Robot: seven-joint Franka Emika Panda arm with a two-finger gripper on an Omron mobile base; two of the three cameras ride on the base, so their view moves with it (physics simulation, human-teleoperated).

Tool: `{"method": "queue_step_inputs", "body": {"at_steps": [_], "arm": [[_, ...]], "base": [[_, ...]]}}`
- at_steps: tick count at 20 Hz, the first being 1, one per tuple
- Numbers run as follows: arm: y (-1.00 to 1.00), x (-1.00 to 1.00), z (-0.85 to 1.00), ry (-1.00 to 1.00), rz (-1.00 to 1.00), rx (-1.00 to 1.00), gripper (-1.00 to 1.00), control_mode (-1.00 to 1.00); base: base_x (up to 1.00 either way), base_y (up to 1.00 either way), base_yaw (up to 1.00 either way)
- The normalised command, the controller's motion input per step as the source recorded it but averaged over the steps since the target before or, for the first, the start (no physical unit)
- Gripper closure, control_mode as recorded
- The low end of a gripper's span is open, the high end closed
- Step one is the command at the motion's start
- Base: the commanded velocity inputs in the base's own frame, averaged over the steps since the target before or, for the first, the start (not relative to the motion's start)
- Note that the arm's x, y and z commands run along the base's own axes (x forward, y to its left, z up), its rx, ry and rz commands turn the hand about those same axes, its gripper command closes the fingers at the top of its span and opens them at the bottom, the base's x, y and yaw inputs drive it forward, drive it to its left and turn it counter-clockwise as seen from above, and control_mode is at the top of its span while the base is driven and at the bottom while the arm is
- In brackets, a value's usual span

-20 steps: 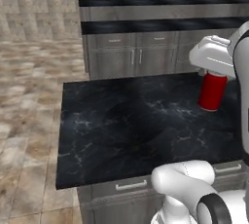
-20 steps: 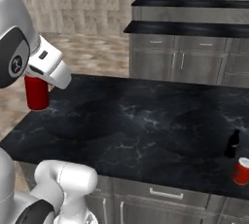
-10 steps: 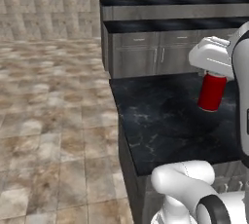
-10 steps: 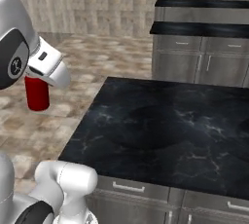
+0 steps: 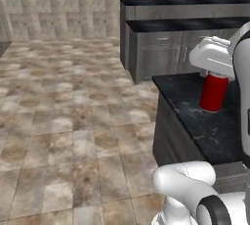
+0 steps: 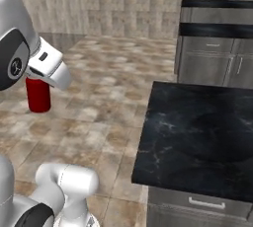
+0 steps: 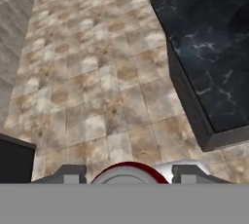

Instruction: Move the drinks to the dining counter.

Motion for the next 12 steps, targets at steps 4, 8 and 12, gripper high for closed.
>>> {"method": "queue_step_inputs", "body": {"at_steps": [4, 8, 12], "arm": [[0.00, 0.00, 0.00, 0.00, 0.00, 0.00, 1.00, 1.00], [0.00, 0.00, 0.00, 0.00, 0.00, 0.00, 1.00, 1.00], [0.00, 0.00, 0.00, 0.00, 0.00, 0.00, 1.00, 1.00]], "base": [[0.92, 1.00, -0.02], [1.00, 0.70, -0.04], [1.00, 0.10, 0.00]]}}
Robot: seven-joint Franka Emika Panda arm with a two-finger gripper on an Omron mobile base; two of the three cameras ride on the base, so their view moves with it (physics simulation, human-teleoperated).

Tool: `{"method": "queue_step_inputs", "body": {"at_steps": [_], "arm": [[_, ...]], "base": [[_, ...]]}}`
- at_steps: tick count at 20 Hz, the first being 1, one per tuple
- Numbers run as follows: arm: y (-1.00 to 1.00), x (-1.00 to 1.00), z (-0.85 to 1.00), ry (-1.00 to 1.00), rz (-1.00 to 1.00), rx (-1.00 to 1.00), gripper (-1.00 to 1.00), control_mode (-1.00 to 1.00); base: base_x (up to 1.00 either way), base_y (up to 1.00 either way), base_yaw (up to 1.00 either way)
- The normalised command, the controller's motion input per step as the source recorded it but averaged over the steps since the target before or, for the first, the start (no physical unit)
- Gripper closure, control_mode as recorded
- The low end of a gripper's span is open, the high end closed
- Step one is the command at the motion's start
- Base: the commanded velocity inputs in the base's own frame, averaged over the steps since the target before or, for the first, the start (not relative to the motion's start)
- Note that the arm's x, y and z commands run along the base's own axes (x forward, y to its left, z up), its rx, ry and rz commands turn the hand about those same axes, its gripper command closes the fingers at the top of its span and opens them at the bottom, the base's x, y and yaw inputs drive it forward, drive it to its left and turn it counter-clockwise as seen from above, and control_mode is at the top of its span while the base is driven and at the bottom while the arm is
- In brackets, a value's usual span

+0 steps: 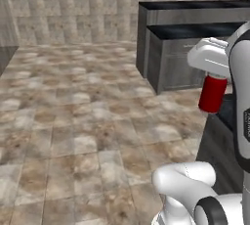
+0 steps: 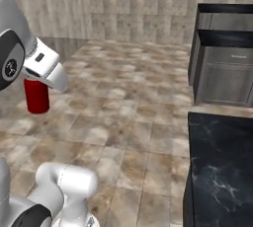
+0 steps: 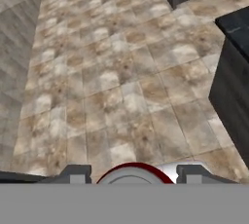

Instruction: Move the drinks to the dining counter.

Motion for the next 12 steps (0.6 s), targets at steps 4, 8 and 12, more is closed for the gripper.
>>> {"method": "queue_step_inputs", "body": {"at_steps": [4, 8, 12], "arm": [[0.00, 0.00, 0.00, 0.00, 0.00, 0.00, 1.00, 1.00], [0.00, 0.00, 0.00, 0.00, 0.00, 0.00, 1.00, 1.00], [0.00, 0.00, 0.00, 0.00, 0.00, 0.00, 1.00, 1.00]], "base": [[1.00, 0.01, 0.00], [1.00, -0.01, 0.00], [1.00, -0.03, 0.00]]}}
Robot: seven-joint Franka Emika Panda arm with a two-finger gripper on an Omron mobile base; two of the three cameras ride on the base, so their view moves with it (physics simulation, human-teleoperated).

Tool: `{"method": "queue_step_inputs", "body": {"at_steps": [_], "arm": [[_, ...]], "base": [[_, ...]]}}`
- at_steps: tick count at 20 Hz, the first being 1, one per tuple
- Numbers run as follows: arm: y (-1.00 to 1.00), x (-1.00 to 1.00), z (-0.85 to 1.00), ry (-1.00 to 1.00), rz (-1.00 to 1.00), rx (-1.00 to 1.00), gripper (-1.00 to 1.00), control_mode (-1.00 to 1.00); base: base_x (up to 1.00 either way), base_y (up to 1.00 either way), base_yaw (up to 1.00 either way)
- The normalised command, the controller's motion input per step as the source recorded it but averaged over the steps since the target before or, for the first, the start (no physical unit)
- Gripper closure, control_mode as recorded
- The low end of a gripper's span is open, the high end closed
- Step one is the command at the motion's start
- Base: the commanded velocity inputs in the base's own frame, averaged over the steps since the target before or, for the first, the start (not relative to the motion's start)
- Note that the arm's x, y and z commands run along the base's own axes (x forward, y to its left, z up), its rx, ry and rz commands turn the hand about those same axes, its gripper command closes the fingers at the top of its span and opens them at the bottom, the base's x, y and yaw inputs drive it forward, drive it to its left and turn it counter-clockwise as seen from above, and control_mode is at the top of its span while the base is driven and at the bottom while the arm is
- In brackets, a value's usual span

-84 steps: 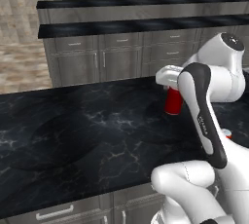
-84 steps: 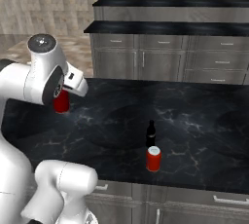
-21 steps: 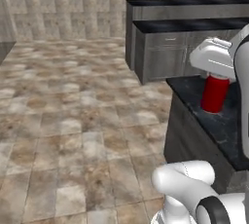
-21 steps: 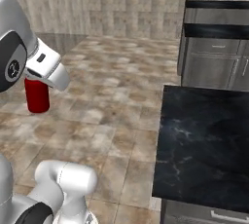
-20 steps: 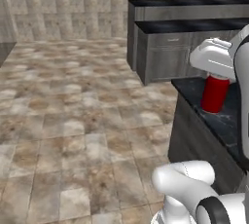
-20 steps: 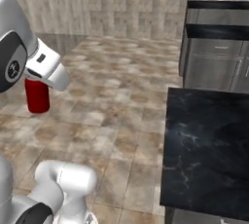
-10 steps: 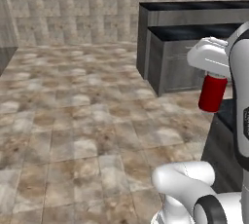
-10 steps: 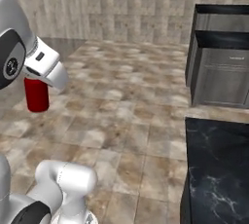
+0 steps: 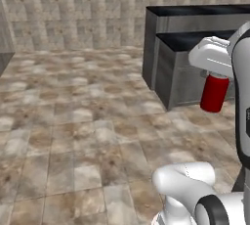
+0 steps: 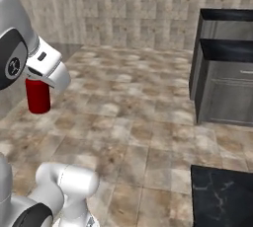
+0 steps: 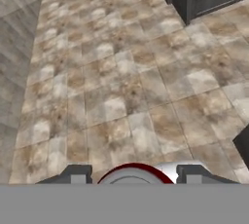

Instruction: Move the drinks to the dining counter.

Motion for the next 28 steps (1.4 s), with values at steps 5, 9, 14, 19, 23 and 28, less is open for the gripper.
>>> {"method": "queue_step_inputs", "body": {"at_steps": [5, 9, 14, 19, 23, 28], "arm": [[0.00, 0.00, 0.00, 0.00, 0.00, 0.00, 1.00, 1.00], [0.00, 0.00, 0.00, 0.00, 0.00, 0.00, 1.00, 1.00], [0.00, 0.00, 0.00, 0.00, 0.00, 0.00, 1.00, 1.00], [0.00, 0.00, 0.00, 0.00, 0.00, 0.00, 1.00, 1.00], [0.00, 0.00, 0.00, 0.00, 0.00, 0.00, 1.00, 1.00], [0.00, 0.00, 0.00, 0.00, 0.00, 0.00, 1.00, 1.00]], "base": [[1.00, 0.00, 0.00], [1.00, -0.08, 0.00], [1.00, -0.04, 0.00], [1.00, 0.00, 0.00], [1.00, -0.01, 0.00], [1.00, -0.15, 0.01]]}}
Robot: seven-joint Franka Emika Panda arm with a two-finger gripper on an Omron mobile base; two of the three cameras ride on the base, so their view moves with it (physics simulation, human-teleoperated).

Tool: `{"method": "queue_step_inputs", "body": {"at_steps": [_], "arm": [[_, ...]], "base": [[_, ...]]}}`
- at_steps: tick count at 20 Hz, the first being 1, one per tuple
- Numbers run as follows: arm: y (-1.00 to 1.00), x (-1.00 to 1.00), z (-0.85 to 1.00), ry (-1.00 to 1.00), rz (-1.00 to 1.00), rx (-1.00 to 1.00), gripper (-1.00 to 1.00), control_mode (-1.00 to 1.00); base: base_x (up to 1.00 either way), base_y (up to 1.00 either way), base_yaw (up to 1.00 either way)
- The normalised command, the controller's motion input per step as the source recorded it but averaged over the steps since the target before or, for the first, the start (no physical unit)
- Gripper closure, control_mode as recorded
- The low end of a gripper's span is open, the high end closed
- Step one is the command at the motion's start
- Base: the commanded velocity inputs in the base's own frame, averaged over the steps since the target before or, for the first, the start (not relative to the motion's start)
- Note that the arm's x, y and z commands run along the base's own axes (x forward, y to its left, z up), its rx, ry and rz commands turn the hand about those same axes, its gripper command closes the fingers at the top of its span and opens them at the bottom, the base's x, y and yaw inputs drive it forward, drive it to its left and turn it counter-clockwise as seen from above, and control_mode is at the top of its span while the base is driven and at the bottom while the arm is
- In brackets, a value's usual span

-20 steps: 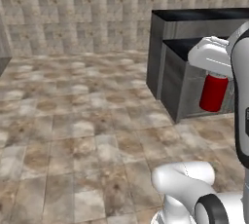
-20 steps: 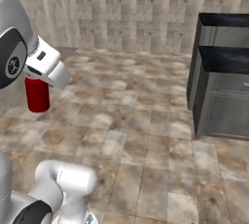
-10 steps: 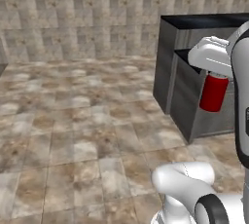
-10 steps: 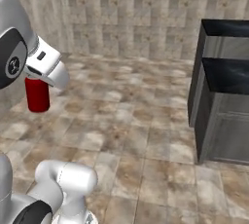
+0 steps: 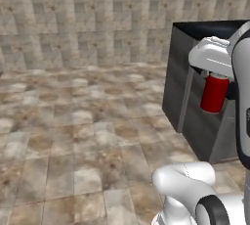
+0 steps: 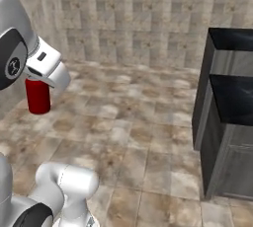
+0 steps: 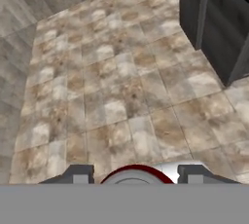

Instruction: Move the drinks to the dining counter.

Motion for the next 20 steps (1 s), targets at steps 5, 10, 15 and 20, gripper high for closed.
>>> {"method": "queue_step_inputs", "body": {"at_steps": [5, 10, 15, 20], "arm": [[0.00, 0.00, 0.00, 0.00, 0.00, 0.00, 1.00, 1.00], [0.00, 0.00, 0.00, 0.00, 0.00, 0.00, 1.00, 1.00], [0.00, 0.00, 0.00, 0.00, 0.00, 0.00, 1.00, 1.00], [0.00, 0.00, 0.00, 0.00, 0.00, 0.00, 1.00, 1.00]], "base": [[1.00, -0.42, 0.01], [1.00, -0.44, 0.00], [1.00, -0.48, 0.00], [1.00, -0.40, 0.00]]}}
